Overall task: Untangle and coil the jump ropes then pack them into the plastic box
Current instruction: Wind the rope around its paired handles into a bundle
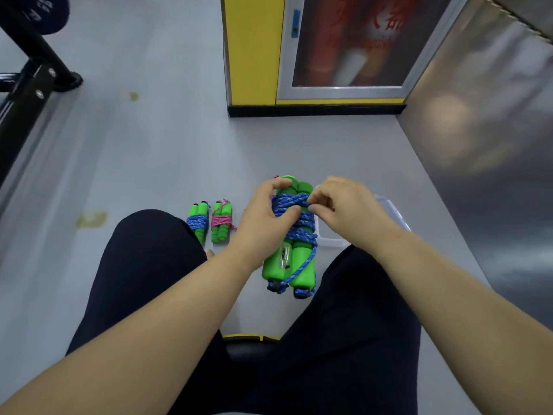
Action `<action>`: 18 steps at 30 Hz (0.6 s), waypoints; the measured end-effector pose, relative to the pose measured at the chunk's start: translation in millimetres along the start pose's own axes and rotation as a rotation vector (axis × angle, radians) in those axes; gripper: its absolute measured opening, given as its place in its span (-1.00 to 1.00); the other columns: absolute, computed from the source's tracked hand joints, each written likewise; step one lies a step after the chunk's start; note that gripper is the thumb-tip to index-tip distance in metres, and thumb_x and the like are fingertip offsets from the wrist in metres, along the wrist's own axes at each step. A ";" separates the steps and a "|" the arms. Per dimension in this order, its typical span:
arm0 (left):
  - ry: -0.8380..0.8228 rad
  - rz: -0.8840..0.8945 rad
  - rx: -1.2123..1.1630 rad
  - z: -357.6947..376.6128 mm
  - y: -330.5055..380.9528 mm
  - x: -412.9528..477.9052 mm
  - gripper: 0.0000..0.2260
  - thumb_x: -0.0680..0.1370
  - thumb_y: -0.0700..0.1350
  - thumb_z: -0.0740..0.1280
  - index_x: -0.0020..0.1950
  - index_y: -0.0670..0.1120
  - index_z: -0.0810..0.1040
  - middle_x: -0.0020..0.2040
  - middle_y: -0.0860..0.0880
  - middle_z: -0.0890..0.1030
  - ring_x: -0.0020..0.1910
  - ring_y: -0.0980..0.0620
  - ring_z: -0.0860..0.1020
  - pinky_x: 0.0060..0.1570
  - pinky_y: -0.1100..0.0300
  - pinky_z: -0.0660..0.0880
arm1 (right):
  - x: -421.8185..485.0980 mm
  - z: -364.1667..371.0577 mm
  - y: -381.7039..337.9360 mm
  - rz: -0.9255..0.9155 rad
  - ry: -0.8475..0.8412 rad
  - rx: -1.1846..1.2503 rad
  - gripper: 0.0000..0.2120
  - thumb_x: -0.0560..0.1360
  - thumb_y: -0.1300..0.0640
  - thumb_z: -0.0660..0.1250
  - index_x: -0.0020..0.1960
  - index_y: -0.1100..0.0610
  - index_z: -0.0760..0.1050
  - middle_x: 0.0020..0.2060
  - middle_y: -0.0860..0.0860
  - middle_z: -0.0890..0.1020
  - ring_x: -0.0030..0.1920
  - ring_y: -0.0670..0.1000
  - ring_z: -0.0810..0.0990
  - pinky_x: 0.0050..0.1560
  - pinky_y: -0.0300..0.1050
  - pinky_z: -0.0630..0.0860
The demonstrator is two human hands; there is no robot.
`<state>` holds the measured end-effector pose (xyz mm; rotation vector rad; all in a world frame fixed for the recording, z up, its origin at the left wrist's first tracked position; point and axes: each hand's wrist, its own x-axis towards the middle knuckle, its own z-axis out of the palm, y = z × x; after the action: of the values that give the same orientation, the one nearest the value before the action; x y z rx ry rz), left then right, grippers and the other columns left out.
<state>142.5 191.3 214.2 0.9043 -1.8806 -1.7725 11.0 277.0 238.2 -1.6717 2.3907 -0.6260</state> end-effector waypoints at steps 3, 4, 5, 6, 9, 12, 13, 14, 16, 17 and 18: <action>0.007 -0.180 -0.210 1.8 -1.7 -0.2 -0.50 0.48 -0.19 0.40 0.38 -0.07 0.33 0.19 0.08 0.51 0.15 0.00 0.56 0.15 0.02 0.53 | 1.3 -0.6 -1.4 -0.001 -0.056 0.007 -0.89 0.53 0.21 0.26 0.01 0.21 0.52 -0.12 -0.01 0.44 -0.13 -0.07 0.38 -0.06 -0.23 0.32; -0.038 -0.264 -0.310 2.5 -2.3 0.4 -0.51 0.48 -0.20 0.41 0.38 -0.15 0.36 0.19 -0.03 0.56 0.12 -0.06 0.58 0.13 -0.01 0.54 | 1.2 0.6 -2.6 0.013 -0.055 0.029 -0.89 0.53 0.21 0.24 0.01 0.22 0.50 -0.11 -0.01 0.42 -0.12 -0.06 0.38 -0.05 -0.22 0.31; -0.098 -0.335 -0.407 3.9 -3.5 0.7 -0.56 0.47 -0.22 0.41 0.32 -0.21 0.41 0.15 -0.15 0.59 0.07 -0.12 0.60 0.10 -0.03 0.56 | 0.9 2.2 -3.9 0.035 -0.058 0.052 -0.90 0.54 0.21 0.23 0.01 0.21 0.48 -0.11 -0.01 0.41 -0.11 -0.05 0.37 -0.05 -0.24 0.29; -0.144 -0.382 -0.481 5.6 -4.7 -0.8 -0.62 0.48 -0.25 0.39 0.27 -0.23 0.45 0.12 -0.22 0.60 0.02 -0.16 0.61 0.07 -0.05 0.57 | -0.6 4.0 -5.6 0.063 -0.068 0.072 -0.91 0.55 0.21 0.22 0.00 0.20 0.47 -0.11 -0.02 0.40 -0.10 -0.05 0.36 -0.06 -0.25 0.27; -0.127 -0.423 -0.541 7.9 -10.3 -1.0 -0.69 0.48 -0.30 0.37 0.20 -0.20 0.44 0.03 -0.20 0.62 -0.09 -0.11 0.63 -0.05 0.00 0.61 | -4.6 8.7 -8.5 0.141 -0.149 0.113 -0.94 0.57 0.17 0.18 -0.07 0.09 0.41 -0.10 -0.02 0.40 -0.04 -0.01 0.36 0.06 -0.15 0.34; -0.065 -0.355 -0.442 7.5 -13.8 3.2 -0.75 0.46 -0.30 0.40 0.07 -0.10 0.44 -0.07 -0.09 0.62 -0.18 -0.02 0.64 -0.15 0.06 0.63 | -9.4 14.8 -7.4 0.143 -0.168 -0.019 -0.90 0.58 0.12 0.17 -0.05 0.10 0.44 -0.09 -0.04 0.40 0.04 0.05 0.39 0.03 -0.03 0.36; -0.046 -0.336 -0.412 6.9 -13.6 5.6 -0.75 0.46 -0.29 0.41 0.05 -0.08 0.44 -0.07 -0.08 0.62 -0.16 -0.01 0.64 -0.12 0.05 0.62 | -10.3 17.1 -6.9 0.113 -0.108 -0.102 -0.87 0.58 0.10 0.16 -0.05 0.10 0.46 -0.11 -0.05 0.41 0.04 0.06 0.39 -0.03 -0.05 0.31; -0.035 -0.316 -0.384 6.1 -13.6 7.8 -0.74 0.46 -0.29 0.42 0.04 -0.07 0.44 -0.05 -0.08 0.62 -0.14 -0.02 0.63 -0.09 0.03 0.61 | -11.6 19.5 -6.6 0.071 -0.032 -0.157 -0.84 0.57 0.09 0.15 -0.06 0.11 0.47 -0.13 -0.05 0.43 0.01 0.07 0.40 -0.08 -0.07 0.25; -0.035 -0.280 -0.360 5.7 -12.7 10.4 -0.73 0.44 -0.29 0.43 0.03 -0.05 0.45 -0.04 -0.08 0.62 -0.11 -0.04 0.64 -0.06 0.01 0.61 | -14.0 20.8 -6.3 0.004 0.066 -0.169 -0.83 0.51 0.09 0.13 -0.12 0.12 0.48 -0.21 -0.06 0.46 -0.09 0.09 0.44 -0.13 -0.08 0.19; -0.037 -0.270 -0.350 5.6 -11.7 11.0 -0.73 0.44 -0.29 0.44 0.02 -0.05 0.45 -0.04 -0.08 0.63 -0.11 -0.04 0.64 -0.06 0.01 0.60 | -13.7 20.6 -5.7 -0.014 0.091 -0.146 -0.83 0.49 0.10 0.13 -0.14 0.12 0.47 -0.25 -0.09 0.44 -0.14 0.09 0.44 -0.15 -0.07 0.21; -0.036 -0.263 -0.344 5.0 -11.8 10.5 -0.73 0.43 -0.28 0.44 0.02 -0.05 0.45 -0.04 -0.09 0.63 -0.11 -0.05 0.64 -0.05 0.00 0.60 | -13.3 21.0 -4.8 -0.022 0.097 -0.099 -0.84 0.49 0.11 0.14 -0.14 0.13 0.47 -0.26 -0.11 0.42 -0.18 0.07 0.43 -0.17 -0.05 0.27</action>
<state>133.7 187.8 200.6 1.0260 -1.4603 -2.1938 27.5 282.8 219.9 -1.7480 2.5126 -0.6154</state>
